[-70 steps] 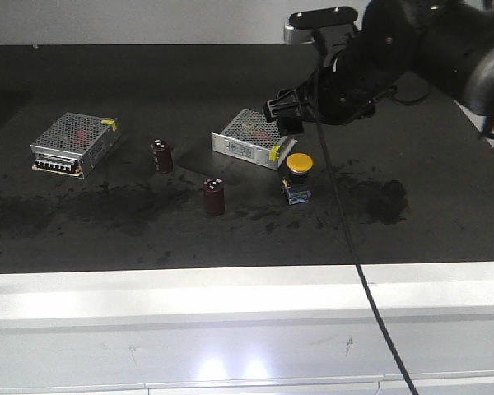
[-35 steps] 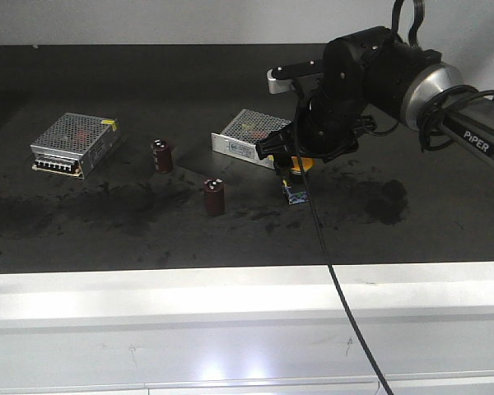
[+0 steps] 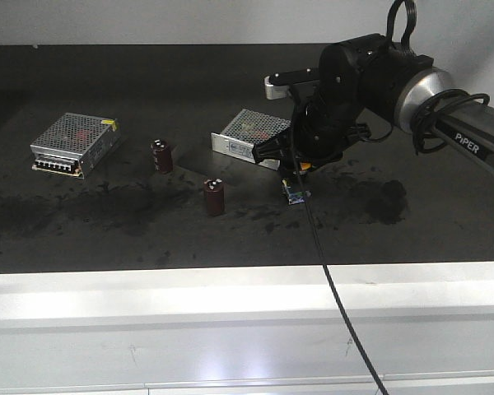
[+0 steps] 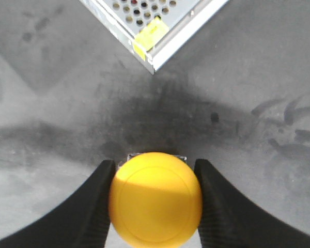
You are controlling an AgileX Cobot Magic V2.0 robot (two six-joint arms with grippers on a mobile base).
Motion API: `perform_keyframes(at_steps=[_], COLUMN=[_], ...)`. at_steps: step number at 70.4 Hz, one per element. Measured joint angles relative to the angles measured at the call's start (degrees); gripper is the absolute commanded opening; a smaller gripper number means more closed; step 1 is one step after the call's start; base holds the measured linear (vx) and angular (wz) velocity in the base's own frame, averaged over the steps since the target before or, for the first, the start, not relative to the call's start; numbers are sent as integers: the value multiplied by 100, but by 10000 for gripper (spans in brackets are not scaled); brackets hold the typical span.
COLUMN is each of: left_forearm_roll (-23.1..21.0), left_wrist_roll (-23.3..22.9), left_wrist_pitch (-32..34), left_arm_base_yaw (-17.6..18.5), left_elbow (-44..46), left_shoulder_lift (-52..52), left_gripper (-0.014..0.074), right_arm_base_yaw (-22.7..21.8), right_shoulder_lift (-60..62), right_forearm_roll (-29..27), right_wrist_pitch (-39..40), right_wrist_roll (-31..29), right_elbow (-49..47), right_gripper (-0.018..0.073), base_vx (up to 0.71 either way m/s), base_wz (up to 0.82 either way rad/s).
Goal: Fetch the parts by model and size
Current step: 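Lower the right gripper onto the yellow-capped switch and grasp it, then lift the yellow-capped switch with the right gripper and withdraw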
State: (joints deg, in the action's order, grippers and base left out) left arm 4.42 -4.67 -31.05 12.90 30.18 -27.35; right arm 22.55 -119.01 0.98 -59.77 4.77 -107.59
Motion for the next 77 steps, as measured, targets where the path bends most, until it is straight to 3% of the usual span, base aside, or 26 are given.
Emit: perform_keyframes(at_steps=[5, 31, 57, 77], left_forearm_roll=[0, 0, 0, 0], left_wrist_roll=[0, 0, 0, 0], left_wrist_pitch=[0, 0, 0, 0], left_arm_base_yaw=[0, 0, 0, 0], left_elbow=[0, 0, 0, 0], left_shoulder_lift=[0, 0, 0, 0], left_gripper=[-6, -6, -6, -6], right_arm_base_yaw=[0, 11, 11, 11], right_shoulder_lift=[5, 559, 2864, 4914], right_forearm_roll=[-7, -7, 42, 117], right_wrist_pitch=[5, 338, 2155, 3117], right_wrist_roll=[17, 60, 127, 127], right_elbow=[0, 343, 3395, 5302], right_gripper=[-16, -10, -10, -10], base_vx=[0, 0, 0, 0], base_wz=[0, 0, 0, 0])
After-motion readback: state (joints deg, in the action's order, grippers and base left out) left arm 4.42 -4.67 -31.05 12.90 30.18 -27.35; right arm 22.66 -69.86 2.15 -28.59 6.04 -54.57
